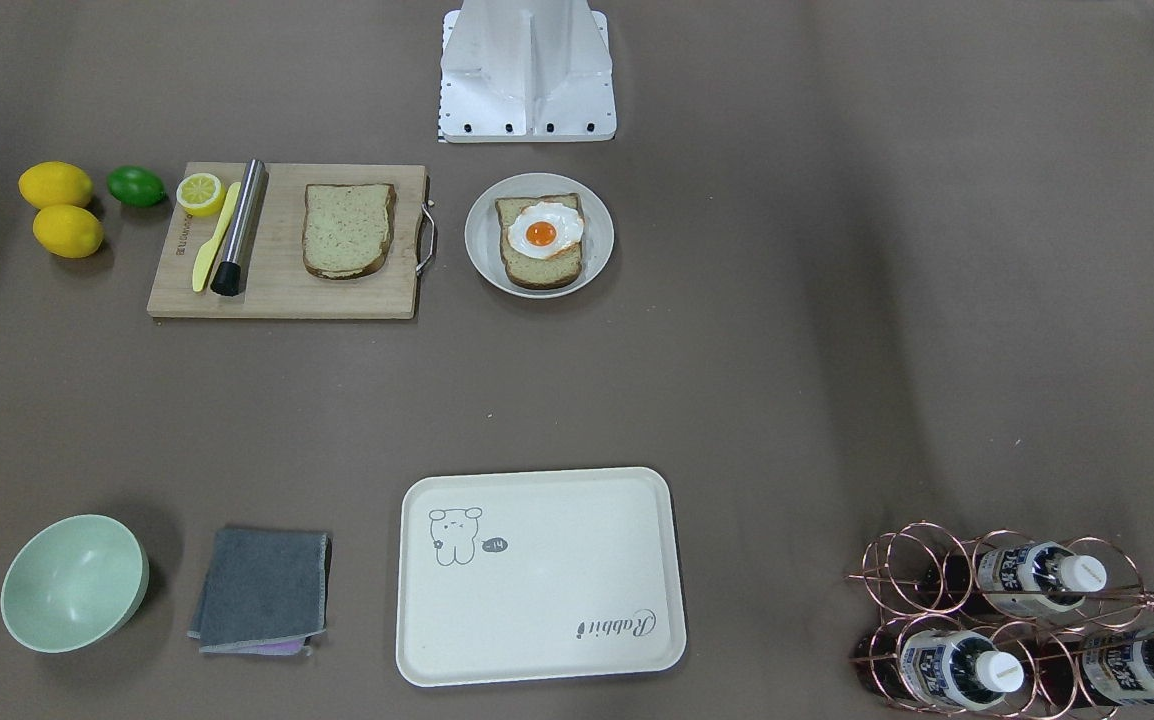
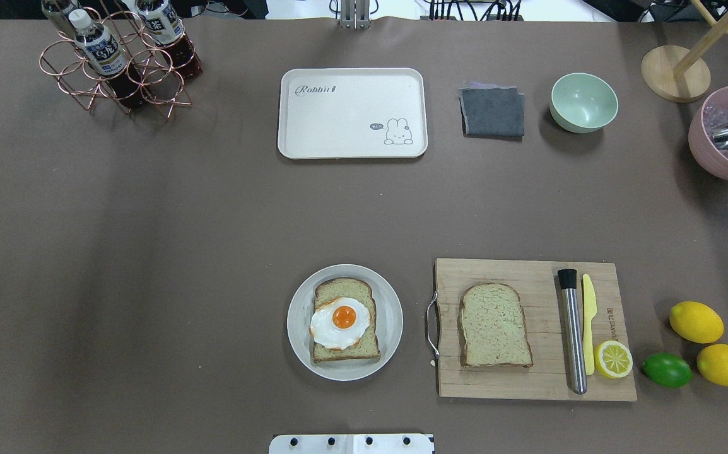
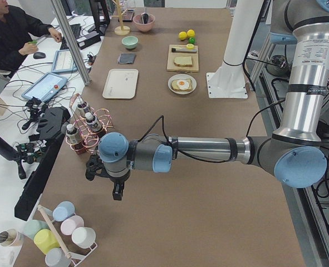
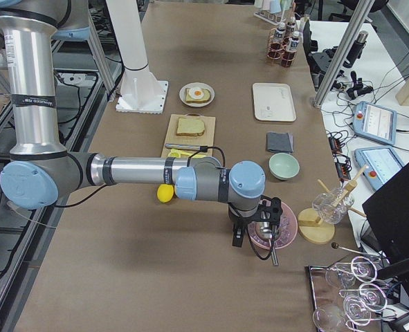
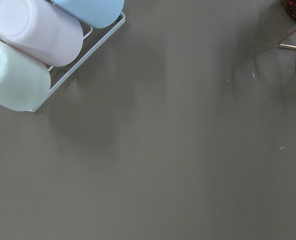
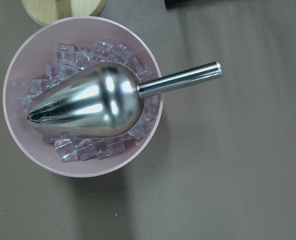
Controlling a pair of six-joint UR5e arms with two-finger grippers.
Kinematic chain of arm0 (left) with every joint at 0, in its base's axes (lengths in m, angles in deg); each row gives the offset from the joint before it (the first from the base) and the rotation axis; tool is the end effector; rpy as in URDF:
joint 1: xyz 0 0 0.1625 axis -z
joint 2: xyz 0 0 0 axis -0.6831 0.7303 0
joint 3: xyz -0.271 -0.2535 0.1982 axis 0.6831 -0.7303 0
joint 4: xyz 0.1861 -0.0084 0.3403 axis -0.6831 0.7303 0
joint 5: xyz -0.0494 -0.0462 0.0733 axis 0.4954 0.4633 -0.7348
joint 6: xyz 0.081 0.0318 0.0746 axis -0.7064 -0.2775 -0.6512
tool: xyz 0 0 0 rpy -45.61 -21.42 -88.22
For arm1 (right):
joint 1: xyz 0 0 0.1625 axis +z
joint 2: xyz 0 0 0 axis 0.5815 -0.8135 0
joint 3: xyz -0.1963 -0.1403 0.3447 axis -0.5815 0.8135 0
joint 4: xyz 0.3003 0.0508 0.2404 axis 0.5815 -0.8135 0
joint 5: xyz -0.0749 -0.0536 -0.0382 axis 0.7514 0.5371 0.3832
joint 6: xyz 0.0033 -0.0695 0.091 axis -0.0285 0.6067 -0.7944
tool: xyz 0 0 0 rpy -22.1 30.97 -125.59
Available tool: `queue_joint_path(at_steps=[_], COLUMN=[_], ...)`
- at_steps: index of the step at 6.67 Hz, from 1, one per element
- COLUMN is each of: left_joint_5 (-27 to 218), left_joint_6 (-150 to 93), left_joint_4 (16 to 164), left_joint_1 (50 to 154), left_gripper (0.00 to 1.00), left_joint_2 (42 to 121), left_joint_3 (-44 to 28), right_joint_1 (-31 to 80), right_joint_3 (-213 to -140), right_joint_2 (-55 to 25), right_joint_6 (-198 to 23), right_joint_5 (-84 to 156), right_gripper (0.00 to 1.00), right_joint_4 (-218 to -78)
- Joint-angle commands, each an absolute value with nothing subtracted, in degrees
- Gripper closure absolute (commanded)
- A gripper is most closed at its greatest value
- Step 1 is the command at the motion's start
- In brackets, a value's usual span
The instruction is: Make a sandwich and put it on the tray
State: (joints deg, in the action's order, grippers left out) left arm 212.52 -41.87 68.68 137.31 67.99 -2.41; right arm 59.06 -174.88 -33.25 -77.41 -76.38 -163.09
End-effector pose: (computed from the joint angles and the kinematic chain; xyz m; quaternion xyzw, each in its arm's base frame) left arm -0.0849 -0.5115 0.6363 0.0609 0.4108 -0.0215 0.9094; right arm 0.0897 -0.4722 0.6427 0.0033 -0.3884 0.0833 0.9177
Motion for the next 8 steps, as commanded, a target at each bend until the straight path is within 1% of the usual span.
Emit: queue_joint_path(at_steps=[1,8], left_joint_5=[212.5,213.0], left_joint_6=[-41.8,-42.1], left_joint_4=[68.7,68.8], left_joint_1=[137.3,137.5], left_gripper=[0.02,0.02], left_joint_2=[68.0,66.9], left_joint_3=[-2.3,-2.6], right_joint_1=[58.9,58.7], right_joint_3=[-174.9,-175.4], right_joint_2=[-33.1,-33.0], right_joint_6=[-77.4,-77.1], right_joint_5=[-76.3,-76.3], right_gripper=[0.0,0.0], right_joint_4=[-163.1,-163.1])
